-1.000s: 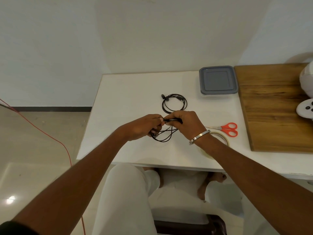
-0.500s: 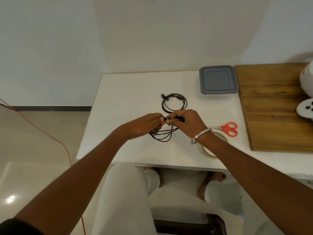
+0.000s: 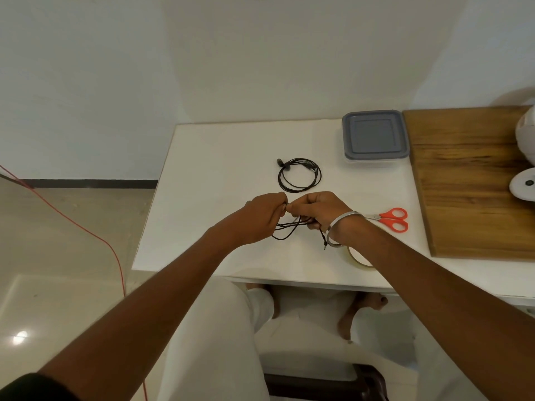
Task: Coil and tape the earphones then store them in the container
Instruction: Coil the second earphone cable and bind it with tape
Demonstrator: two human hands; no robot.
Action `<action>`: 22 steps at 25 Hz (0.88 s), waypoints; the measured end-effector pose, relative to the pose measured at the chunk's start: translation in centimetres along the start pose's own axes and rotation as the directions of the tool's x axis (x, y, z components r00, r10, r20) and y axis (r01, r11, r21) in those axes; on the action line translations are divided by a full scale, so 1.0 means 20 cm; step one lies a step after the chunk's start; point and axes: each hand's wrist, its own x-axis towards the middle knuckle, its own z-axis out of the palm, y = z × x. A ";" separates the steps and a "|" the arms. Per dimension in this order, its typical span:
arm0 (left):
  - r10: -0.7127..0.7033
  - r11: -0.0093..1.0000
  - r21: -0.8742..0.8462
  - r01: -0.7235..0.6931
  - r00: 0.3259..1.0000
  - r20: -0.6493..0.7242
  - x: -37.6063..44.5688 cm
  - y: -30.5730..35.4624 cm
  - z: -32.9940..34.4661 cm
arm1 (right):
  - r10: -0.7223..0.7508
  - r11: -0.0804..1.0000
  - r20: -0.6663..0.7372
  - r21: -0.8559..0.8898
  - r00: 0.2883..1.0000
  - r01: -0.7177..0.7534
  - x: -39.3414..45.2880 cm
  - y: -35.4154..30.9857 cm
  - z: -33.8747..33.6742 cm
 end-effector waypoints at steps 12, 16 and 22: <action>0.012 0.987 0.161 0.003 0.995 -0.096 -0.02 0.03 0.04 | 0.171 0.939 -0.025 0.307 0.985 -0.155 0.04 -0.02 0.03; -0.013 0.994 0.102 0.023 0.996 -0.092 -0.01 0.00 0.06 | 0.149 0.936 -0.041 0.327 0.988 -0.128 0.04 -0.01 0.03; -0.118 0.967 -0.221 0.130 0.991 0.067 0.00 -0.01 -0.03 | 0.145 0.911 0.073 0.380 0.987 -0.162 0.03 -0.03 0.01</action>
